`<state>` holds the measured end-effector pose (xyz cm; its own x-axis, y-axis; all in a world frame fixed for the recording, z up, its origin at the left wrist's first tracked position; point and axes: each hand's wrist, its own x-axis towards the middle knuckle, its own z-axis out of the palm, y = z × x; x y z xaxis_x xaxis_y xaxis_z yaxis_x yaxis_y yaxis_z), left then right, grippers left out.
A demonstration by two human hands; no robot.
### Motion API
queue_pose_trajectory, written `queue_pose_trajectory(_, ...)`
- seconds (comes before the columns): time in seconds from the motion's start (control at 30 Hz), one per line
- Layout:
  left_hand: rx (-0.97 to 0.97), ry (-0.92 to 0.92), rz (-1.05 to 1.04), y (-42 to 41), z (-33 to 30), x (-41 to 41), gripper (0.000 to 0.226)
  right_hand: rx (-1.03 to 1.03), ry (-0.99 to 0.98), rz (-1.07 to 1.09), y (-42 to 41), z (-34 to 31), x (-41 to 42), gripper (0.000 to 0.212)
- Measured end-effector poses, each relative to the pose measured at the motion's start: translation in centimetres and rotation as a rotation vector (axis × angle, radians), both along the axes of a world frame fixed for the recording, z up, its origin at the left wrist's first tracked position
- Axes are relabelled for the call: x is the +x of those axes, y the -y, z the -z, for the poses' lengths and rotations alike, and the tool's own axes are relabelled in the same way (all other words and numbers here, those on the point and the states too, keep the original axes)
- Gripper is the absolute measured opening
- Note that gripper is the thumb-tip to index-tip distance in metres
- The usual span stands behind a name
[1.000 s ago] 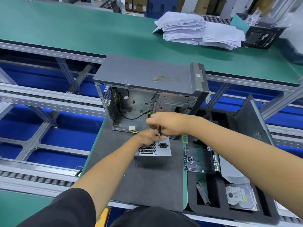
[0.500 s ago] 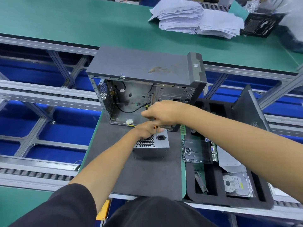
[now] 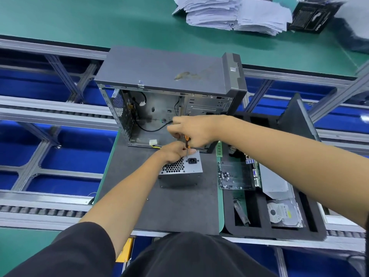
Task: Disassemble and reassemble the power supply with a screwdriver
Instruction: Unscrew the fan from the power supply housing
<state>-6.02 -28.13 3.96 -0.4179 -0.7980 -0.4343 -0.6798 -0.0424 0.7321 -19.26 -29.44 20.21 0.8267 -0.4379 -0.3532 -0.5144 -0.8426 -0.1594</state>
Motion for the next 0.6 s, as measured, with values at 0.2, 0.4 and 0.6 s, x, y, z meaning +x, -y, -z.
queue_pose_trajectory(0.2,-0.035,-0.038,-0.016,-0.3,-0.4,0.2,0.044,-0.112,0.030,-0.103,-0.1,0.4,0.1,0.018)
queue_pose_trajectory(0.4,-0.050,0.049,-0.027,-0.3,-0.3,0.1,0.066,-0.054,0.064,-0.038,-0.5,0.6,0.2,0.030)
queue_pose_trajectory(0.6,-0.027,0.010,-0.068,-0.4,0.0,0.2,0.027,-0.183,0.012,-0.006,-0.1,0.5,-0.1,0.016)
